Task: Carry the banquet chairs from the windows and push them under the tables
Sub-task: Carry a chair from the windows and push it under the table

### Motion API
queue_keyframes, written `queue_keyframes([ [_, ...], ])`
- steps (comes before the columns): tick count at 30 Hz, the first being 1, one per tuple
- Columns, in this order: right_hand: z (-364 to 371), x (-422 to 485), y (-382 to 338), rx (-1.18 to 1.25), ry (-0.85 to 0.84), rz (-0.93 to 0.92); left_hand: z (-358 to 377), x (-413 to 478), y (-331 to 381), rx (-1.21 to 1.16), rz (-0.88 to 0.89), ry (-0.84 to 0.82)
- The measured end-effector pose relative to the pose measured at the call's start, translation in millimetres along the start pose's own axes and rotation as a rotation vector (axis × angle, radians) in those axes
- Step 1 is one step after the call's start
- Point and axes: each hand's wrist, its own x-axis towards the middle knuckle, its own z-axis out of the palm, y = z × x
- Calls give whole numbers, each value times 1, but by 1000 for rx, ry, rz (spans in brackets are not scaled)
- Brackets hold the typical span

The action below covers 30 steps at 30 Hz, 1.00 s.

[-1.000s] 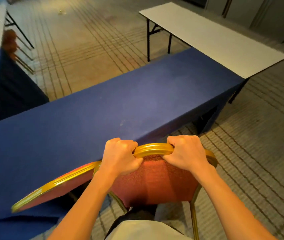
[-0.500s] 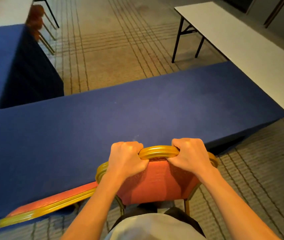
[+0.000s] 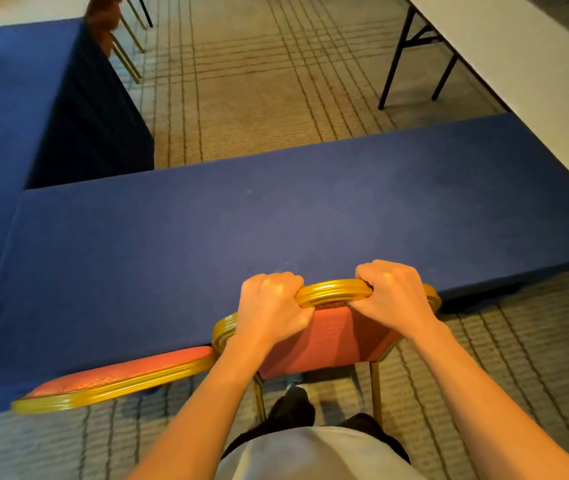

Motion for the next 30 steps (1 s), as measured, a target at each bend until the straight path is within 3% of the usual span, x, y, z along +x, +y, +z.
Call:
queue_keyframes([
  [4, -8, -14, 31, 38, -40, 126, 14, 11, 33, 59, 21, -11],
  [11, -3, -59, 16, 37, -115, 83, 27, -44, 40, 64, -90, 29],
  [14, -3, -91, 20, 39, -84, 43, 30, -67, 62, 51, -116, -64],
  [24, -7, -206, -3, 73, -409, -11, 46, -183, 110, -51, -235, -310],
  [30, 7, -285, -8, 81, -479, -8, 73, -257, 138, -60, -245, -399],
])
